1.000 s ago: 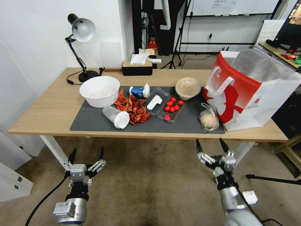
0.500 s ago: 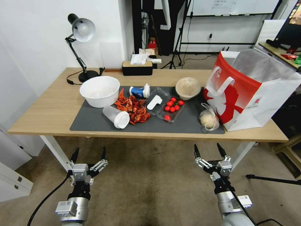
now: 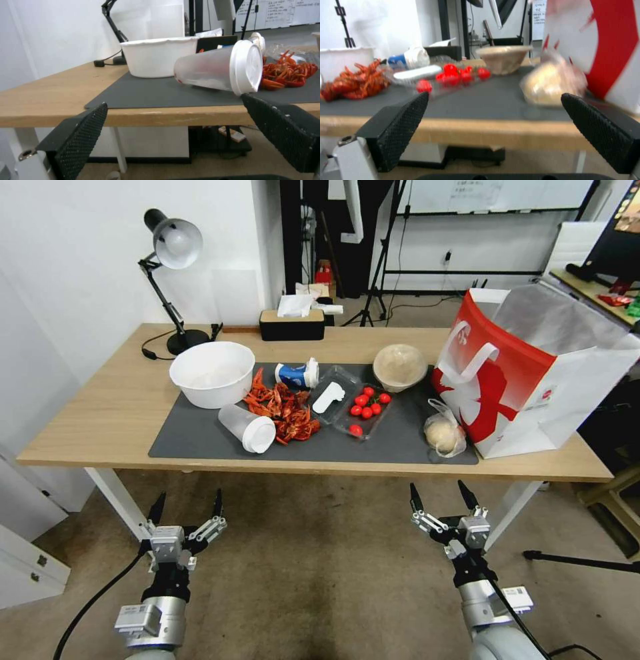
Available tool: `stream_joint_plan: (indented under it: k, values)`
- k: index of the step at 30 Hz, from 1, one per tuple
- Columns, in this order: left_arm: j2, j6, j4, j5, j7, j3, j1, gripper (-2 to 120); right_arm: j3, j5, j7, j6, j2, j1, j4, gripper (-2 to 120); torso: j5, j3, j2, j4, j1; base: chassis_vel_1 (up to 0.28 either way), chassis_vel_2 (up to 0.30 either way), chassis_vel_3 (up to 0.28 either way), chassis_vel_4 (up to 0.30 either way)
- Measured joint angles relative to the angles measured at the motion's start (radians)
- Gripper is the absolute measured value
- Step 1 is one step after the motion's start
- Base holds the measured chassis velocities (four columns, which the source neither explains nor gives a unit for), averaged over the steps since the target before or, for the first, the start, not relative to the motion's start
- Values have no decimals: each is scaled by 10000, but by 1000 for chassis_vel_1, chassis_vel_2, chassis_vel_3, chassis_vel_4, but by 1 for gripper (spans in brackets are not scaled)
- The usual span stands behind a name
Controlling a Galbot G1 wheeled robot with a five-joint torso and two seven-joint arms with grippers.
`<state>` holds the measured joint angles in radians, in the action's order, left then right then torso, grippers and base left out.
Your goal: Pick up the trash from the table and place it into the takeout bag.
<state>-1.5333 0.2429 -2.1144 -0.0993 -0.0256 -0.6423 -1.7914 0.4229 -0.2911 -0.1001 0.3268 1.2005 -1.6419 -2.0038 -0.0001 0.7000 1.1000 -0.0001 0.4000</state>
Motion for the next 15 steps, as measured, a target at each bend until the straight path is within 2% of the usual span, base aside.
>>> stream_joint_plan:
  k: [7, 9, 10, 11, 12, 15]
  values:
    - [22, 27, 51, -4, -37, 50, 110, 100, -215, 22, -486, -1141, -174, 730, -695, 100, 0, 0, 0, 2, 0, 0, 0, 0, 0]
    - [27, 27, 58, -3, -36, 104, 132, 100, -470, 114, -1172, -2259, -343, 1457, -1115, 100, 0, 0, 0, 0, 0, 0, 0, 0, 0]
    - [27, 27, 58, -3, -36, 104, 132, 100, -470, 114, -1172, -2259, -343, 1457, -1115, 100, 0, 0, 0, 0, 0, 0, 0, 0, 0]
    - [28, 27, 51, -1, -29, 112, 131, 100, -615, 158, -1754, -3090, -417, 1953, -1318, 100, 0, 0, 0, 3, 1, 0, 0, 0, 0]
    - [28, 27, 51, -1, -29, 112, 131, 100, -615, 158, -1754, -3090, -417, 1953, -1318, 100, 0, 0, 0, 3, 1, 0, 0, 0, 0]
    - [26, 23, -28, 6, -23, 112, 84, 100, -840, 47, -2859, -4862, -547, 2898, -1551, 100, 1, 1, 0, 2, 3, 0, 0, 0, 0]
